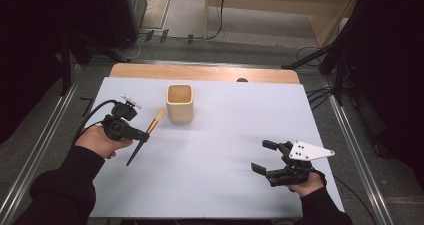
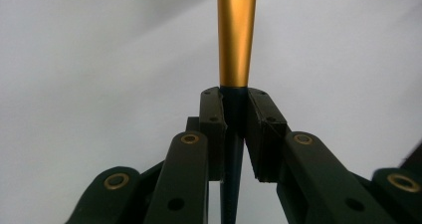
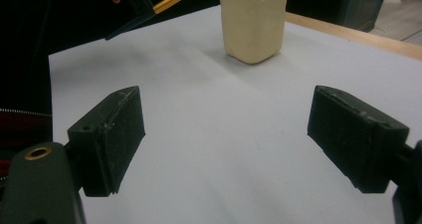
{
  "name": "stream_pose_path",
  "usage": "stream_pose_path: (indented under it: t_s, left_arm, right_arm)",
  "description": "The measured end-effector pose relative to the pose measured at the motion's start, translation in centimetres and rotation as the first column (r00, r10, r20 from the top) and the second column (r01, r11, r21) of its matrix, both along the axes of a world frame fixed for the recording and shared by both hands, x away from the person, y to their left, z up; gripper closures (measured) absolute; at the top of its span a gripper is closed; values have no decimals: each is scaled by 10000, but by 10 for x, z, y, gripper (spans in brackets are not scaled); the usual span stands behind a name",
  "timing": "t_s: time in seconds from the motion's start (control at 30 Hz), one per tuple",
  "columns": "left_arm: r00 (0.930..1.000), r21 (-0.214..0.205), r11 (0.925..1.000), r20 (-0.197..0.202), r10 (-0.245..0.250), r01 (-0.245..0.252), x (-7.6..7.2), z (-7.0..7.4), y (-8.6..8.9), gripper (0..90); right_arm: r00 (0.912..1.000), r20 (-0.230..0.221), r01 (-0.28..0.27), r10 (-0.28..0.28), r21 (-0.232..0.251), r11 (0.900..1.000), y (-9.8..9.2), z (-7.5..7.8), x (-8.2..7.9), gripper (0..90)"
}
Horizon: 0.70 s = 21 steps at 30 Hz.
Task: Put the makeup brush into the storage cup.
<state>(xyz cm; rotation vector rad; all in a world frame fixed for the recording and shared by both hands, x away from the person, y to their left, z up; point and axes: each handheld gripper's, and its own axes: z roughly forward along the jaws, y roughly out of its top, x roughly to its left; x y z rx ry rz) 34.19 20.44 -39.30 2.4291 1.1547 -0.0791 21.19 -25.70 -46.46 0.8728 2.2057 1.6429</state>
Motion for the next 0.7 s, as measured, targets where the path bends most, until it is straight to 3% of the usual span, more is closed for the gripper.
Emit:
stream_pose_path:
  t_s: [0.03,0.07,0.2,0.23,0.3,0.43,0.47,0.5,0.53,0.63,0.7]
  left_arm:
    - [10000,0,10000,0,0,0,0,0,0,800]
    - [9998,-448,9990,180,-45,53,-4,2,0,800]
    - [9965,-1350,9901,786,-285,389,-12,3,-1,800]
    - [9965,-1350,9901,786,-285,389,-12,3,-1,800]
    - [9933,-1855,9809,1094,-381,581,-16,1,-2,801]
    - [9844,-2336,9685,1694,-471,865,-22,-1,-5,800]
    - [9833,-2514,9636,1760,-471,912,-23,-1,-5,801]
    - [9833,-2514,9636,1760,-471,912,-23,-1,-5,801]
    - [9760,-2738,9551,2109,-552,1132,-26,-2,-6,800]
    - [9742,-2927,9510,2233,-330,994,-28,-3,-7,800]
    - [9696,-3101,9445,2427,-320,1088,-30,-4,-8,801]
  right_arm:
    - [10000,-5,-35,35,88,10000,1,0,1,159]
    - [10000,57,-65,64,113,9999,2,1,2,160]
    - [9998,100,-184,181,309,9994,5,2,7,161]
    - [9998,100,-184,181,309,9994,5,2,7,161]
    - [9997,83,-250,246,538,9982,7,4,9,161]
    - [9998,-22,-214,216,656,9976,8,7,11,161]
    - [9998,-52,-195,199,723,9972,8,7,11,161]
    - [9998,-52,-195,199,723,9972,8,7,11,161]
    - [9998,-118,-161,171,789,9968,8,9,12,161]
    - [9999,-123,-96,106,796,9968,8,10,13,161]
    - [9998,-154,-120,133,823,9965,9,10,15,161]
